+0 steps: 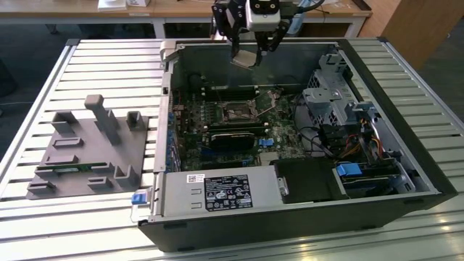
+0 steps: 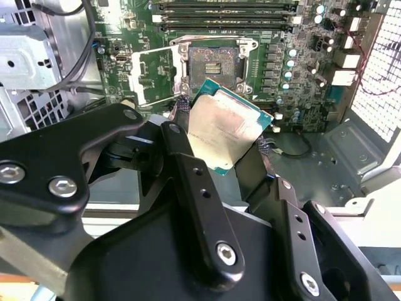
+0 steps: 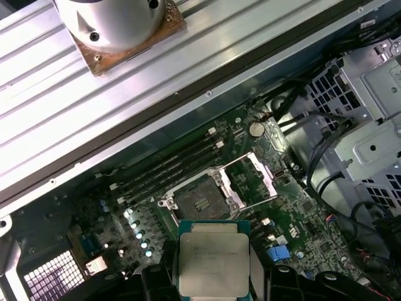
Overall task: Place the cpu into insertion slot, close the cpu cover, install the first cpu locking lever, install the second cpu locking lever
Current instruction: 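Place the cpu into insertion slot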
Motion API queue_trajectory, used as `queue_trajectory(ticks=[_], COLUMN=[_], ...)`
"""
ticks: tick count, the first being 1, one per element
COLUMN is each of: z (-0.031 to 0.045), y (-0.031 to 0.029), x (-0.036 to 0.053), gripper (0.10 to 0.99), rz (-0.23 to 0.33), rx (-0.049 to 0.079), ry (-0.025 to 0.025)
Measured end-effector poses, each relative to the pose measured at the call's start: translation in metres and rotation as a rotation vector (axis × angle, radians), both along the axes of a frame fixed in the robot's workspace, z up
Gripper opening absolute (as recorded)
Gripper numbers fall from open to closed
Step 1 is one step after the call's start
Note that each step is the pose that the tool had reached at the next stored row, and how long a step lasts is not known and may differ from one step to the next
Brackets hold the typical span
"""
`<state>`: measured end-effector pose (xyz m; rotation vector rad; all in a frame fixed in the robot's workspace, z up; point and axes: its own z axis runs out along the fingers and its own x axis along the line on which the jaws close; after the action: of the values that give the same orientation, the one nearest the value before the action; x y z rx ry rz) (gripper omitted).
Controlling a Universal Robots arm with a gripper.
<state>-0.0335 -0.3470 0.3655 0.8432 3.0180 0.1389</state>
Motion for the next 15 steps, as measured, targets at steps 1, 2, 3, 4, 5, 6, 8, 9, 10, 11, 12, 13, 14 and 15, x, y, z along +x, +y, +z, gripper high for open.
queue_trajectory(ticks=[1,2,3,4,5,6,8,9,10,11,12,13,14,15], z=[0.0,0.0,0.0,0.0,0.0,0.0,0.0,0.0,0.0,0.0,0.0,0.0,0.0,0.0], y=[0.0,0.0,0.0,0.0,0.0,0.0,0.0,0.0,0.0,0.0,0.0,0.0,0.0,0.0], x=[0.0,0.0,0.0,0.0,0.0,0.0,0.0,0.0,0.0,0.0,0.0,0.0,0.0,0.0], gripper=[0.541,0.541,0.541,0.541,0.541,0.541,0.541,0.541,0.541,0.541,0.541,0.541,0.541,0.541], rz=[-0.005,-0.011,-0.017,-0.022,-0.027,-0.032,-0.043,-0.049,-0.054,-0.059,-0.064,-0.07,-0.075,-0.08], rx=[0.0,0.0,0.0,0.0,0.0,0.0,0.0,0.0,0.0,0.0,0.0,0.0,0.0,0.0], ry=[0.0,0.0,0.0,0.0,0.0,0.0,0.0,0.0,0.0,0.0,0.0,0.0,0.0,0.0])
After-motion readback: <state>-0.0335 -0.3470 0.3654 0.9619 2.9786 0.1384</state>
